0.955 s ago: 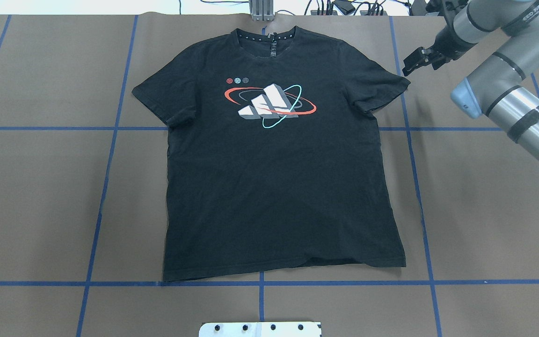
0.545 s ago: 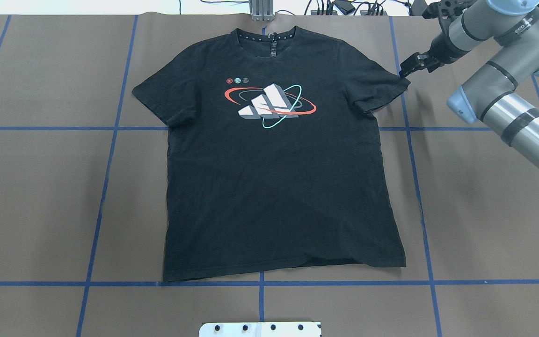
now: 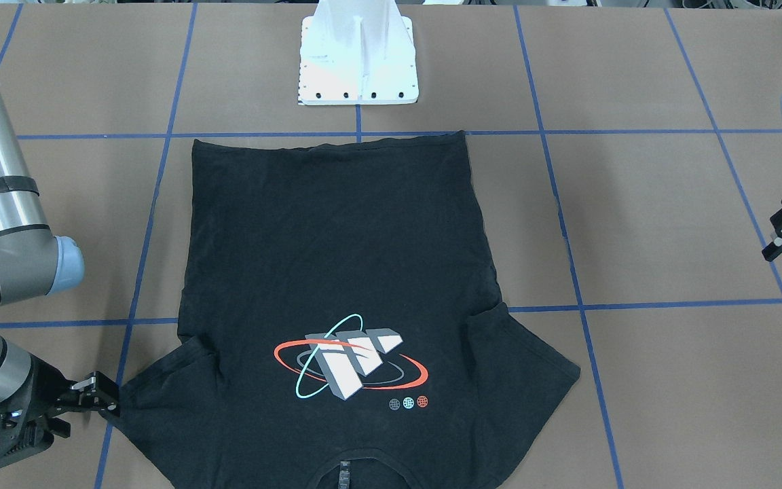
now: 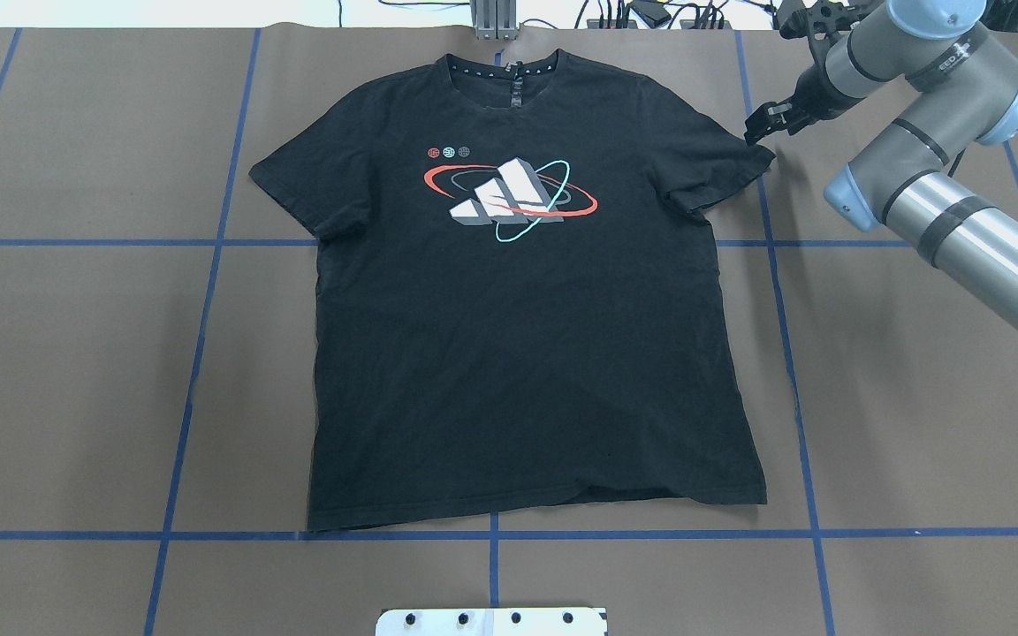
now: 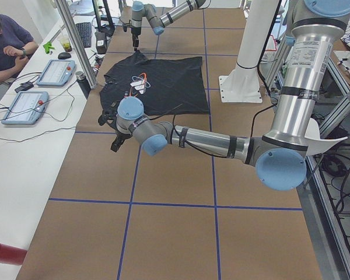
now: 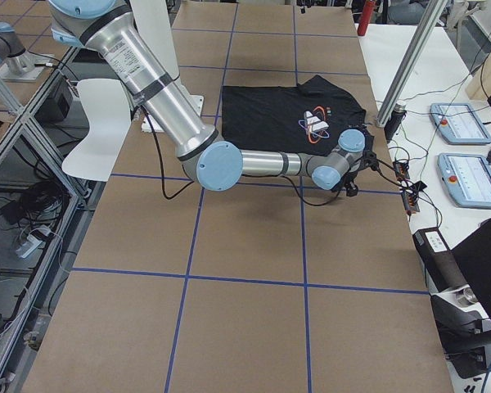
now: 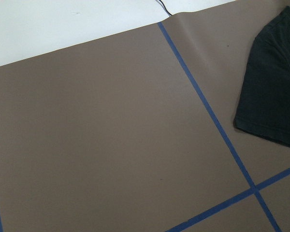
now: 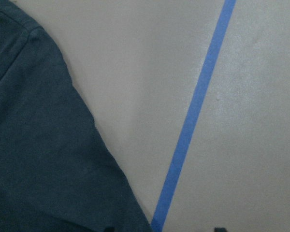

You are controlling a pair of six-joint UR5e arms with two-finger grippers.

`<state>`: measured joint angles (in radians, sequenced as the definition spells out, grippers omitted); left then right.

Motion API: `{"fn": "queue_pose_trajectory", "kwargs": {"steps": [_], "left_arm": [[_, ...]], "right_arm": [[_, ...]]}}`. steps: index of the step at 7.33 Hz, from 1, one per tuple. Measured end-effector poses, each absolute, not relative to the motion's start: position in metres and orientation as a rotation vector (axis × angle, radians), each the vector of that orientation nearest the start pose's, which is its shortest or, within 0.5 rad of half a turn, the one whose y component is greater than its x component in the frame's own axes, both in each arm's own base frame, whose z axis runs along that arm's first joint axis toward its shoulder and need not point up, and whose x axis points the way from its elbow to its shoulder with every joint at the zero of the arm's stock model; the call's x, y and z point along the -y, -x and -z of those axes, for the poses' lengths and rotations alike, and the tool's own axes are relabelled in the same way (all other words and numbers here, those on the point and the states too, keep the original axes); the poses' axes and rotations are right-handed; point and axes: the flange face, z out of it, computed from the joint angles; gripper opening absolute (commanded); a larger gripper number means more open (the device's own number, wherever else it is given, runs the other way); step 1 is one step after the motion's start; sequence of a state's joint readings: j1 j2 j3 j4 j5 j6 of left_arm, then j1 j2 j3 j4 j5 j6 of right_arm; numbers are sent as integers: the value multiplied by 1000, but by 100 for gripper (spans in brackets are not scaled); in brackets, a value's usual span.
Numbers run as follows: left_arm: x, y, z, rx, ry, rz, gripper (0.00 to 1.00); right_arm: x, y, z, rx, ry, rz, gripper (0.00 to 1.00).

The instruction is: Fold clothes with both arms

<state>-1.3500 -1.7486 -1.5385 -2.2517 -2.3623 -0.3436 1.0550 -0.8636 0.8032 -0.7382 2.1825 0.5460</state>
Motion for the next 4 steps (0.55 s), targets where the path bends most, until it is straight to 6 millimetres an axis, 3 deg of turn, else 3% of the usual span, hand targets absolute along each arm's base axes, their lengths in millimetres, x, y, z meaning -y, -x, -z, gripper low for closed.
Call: {"fn": "queue_pose_trajectory", "kwargs": {"steps": [4], "left_arm": [[582,-68,-499,-931,-539,-216,100]], "right_arm": [[723,337,-503,879,-339,223,44]]}}
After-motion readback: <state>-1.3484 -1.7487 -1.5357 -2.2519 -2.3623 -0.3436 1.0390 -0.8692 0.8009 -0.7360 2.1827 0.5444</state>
